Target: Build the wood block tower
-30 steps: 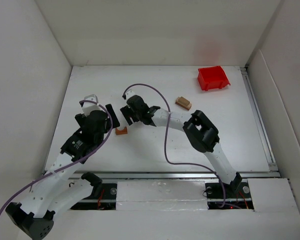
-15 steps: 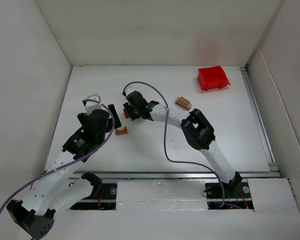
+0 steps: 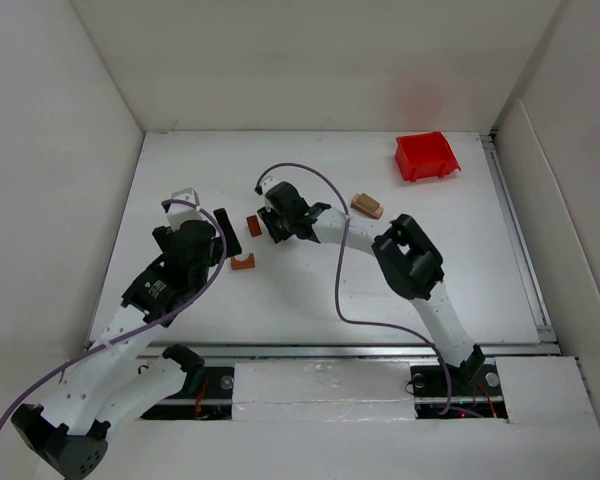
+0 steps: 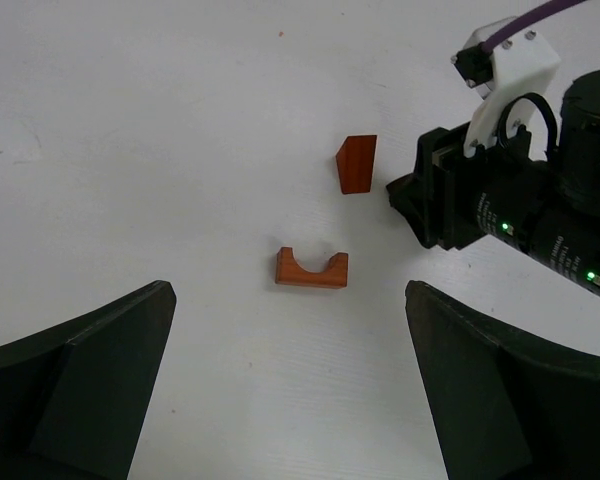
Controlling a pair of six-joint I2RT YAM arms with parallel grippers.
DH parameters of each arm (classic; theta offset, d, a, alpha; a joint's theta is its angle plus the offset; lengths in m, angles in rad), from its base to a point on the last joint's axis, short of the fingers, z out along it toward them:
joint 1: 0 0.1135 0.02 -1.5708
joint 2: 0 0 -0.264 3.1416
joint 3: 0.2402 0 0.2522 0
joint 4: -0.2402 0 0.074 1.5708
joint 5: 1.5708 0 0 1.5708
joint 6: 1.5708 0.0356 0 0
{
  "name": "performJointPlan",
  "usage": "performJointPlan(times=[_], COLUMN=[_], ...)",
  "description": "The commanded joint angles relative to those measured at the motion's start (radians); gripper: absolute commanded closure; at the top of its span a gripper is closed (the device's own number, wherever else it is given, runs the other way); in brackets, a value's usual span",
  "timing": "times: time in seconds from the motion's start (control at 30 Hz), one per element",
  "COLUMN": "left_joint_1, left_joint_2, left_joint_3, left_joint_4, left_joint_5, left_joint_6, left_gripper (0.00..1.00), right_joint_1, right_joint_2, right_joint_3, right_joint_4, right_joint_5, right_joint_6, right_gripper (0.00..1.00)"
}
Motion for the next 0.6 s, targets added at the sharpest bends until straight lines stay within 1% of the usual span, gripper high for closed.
performJointPlan(times=[0.0,0.03,0.07,0.1,0.13,0.17,0.2,0.23,0.27,0.3,0.33,0.37,0.43,0.47,0.5,0.53,0.57], left_joint_1=[0.004,0.004,0.004,0.004,0.004,0.004,0.004,0.004,0.004,0.004,0.004,0.004,0.004,0.004,0.004,0.004,0.004], left_joint_2=[-0.012,-0.011,-0.014,-0.015,-0.018,-0.021,-0.032,-0.038,-0.044,-0.046,-0.041,-0.029,-0.018,-0.006,0.003,0.003,0.006], left_joint_3=[0.024,0.024,0.026,0.029,0.027,0.027,0.029,0.027,0.024,0.029,0.033,0.044,0.047,0.058,0.069,0.069,0.07], left_joint_4=[0.028,0.028,0.031,0.031,0.036,0.04,0.051,0.062,0.077,0.105,0.108,0.114,0.137,0.14,0.143,0.143,0.169], left_joint_5=[-0.005,0.0,0.006,0.012,0.038,0.052,0.064,0.115,0.145,0.176,0.225,0.245,0.291,0.298,0.333,0.333,0.356], left_joint_6=[0.008,0.006,0.005,0.002,0.002,-0.001,-0.018,-0.021,-0.017,-0.015,-0.021,-0.021,-0.018,-0.018,-0.038,-0.038,-0.047], left_gripper=[0.01,0.01,0.01,0.01,0.01,0.01,0.01,0.01,0.01,0.01,0.01,0.01,0.01,0.01,0.01,0.01,0.01], right_joint_1=[-0.009,-0.009,-0.009,-0.009,-0.018,-0.018,-0.018,-0.018,-0.018,-0.018,-0.018,-0.018,-0.032,-0.063,-0.084,-0.084,-0.084], right_joint_2=[-0.125,-0.154,-0.188,-0.247,-0.278,-0.313,-0.349,-0.419,-0.448,-0.479,-0.53,-0.551,-0.578,-0.591,-0.608,-0.608,-0.64], right_joint_3=[-0.113,-0.18,-0.218,-0.251,-0.282,-0.348,-0.389,-0.426,-0.499,-0.526,-0.549,-0.564,-0.569,-0.563,-0.54,-0.54,-0.545], right_joint_4=[0.074,0.1,0.161,0.186,0.204,0.23,0.282,0.31,0.357,0.362,0.361,0.338,0.307,0.263,0.191,0.191,0.15], right_joint_5=[-0.057,-0.075,-0.091,-0.112,-0.162,-0.201,-0.241,-0.313,-0.344,-0.374,-0.417,-0.421,-0.378,-0.378,-0.502,-0.503,-0.538], right_joint_6=[-0.027,-0.052,-0.063,-0.125,-0.145,-0.18,-0.211,-0.281,-0.317,-0.36,-0.433,-0.461,-0.471,-0.463,-0.512,-0.512,-0.538], right_gripper=[0.95,0.96,0.97,0.97,0.98,0.98,0.98,0.98,0.98,0.98,0.98,0.99,0.99,0.99,0.99,0.99,0.99])
